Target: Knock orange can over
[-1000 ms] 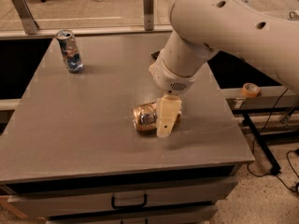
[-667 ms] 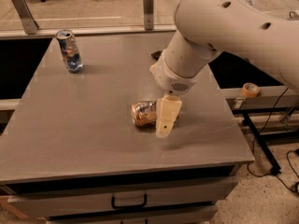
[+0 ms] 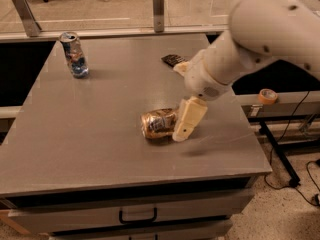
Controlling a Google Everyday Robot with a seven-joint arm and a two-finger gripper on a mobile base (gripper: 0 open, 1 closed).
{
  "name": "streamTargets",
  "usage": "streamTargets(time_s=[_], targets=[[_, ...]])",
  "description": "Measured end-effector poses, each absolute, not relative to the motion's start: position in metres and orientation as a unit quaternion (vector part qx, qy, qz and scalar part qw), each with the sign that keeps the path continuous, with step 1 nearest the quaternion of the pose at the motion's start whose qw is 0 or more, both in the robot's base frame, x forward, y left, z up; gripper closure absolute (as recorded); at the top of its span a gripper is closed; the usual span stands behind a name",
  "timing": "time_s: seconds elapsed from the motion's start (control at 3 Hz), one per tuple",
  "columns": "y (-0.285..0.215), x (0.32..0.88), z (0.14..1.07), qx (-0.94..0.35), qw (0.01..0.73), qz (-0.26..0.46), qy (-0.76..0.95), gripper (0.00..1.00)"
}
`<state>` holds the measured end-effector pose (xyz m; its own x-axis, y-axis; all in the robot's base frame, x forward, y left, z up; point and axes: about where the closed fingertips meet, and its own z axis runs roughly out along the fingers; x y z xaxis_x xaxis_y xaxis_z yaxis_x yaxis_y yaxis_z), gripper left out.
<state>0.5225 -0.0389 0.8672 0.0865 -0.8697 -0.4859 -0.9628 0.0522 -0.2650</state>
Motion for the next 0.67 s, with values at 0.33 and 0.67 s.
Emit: streamTargets(time_s=[0.33,0.67], targets=[[-0.068,0.526,0.904,-0.631,0.361,0.103,0.679,0.00],[-0.111,0.525,0.936,-0.565,0.414,0.069,0.710,0.00]])
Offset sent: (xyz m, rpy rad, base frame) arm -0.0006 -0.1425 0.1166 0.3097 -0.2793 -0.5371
